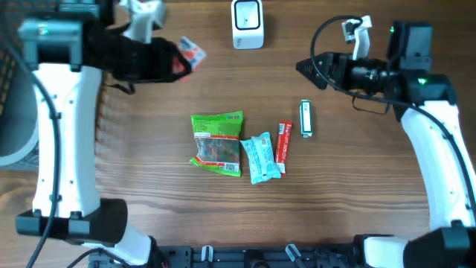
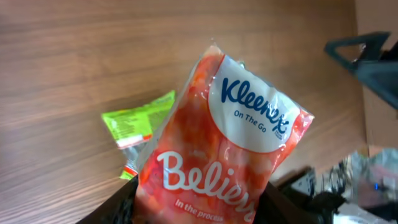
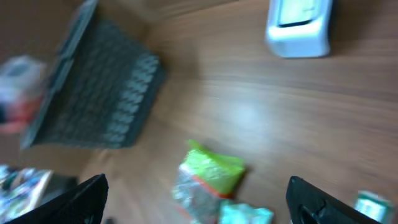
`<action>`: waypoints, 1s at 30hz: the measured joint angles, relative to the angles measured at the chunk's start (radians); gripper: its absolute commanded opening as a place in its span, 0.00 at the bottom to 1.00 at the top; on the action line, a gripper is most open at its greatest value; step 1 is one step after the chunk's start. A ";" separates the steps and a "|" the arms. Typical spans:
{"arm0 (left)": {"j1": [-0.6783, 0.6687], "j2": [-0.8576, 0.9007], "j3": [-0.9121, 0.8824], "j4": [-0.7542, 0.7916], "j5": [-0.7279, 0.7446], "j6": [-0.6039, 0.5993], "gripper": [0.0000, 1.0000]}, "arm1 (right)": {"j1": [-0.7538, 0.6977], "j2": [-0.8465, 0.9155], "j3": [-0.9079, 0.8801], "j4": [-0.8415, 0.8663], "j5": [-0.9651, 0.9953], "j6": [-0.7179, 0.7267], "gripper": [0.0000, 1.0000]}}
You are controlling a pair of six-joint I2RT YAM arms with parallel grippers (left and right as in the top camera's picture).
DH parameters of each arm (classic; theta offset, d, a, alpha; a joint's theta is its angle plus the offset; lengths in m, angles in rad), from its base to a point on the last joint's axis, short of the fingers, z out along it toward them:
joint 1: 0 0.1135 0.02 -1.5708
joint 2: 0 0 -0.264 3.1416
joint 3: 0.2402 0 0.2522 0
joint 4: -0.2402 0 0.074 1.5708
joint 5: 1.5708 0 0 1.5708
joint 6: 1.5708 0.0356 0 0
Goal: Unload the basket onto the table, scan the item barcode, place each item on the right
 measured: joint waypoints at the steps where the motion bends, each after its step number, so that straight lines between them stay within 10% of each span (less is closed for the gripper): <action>1: -0.019 0.000 -0.022 0.026 -0.002 -0.011 0.44 | 0.003 -0.006 0.000 -0.019 -0.028 0.004 0.95; 10: -0.328 0.004 -0.404 0.433 -0.090 -0.134 0.49 | 0.061 -0.008 0.000 -0.118 -0.117 0.011 0.79; 30: -0.374 0.004 -0.411 0.467 -0.051 0.034 0.52 | 0.137 0.143 0.000 -0.045 -0.193 0.203 0.61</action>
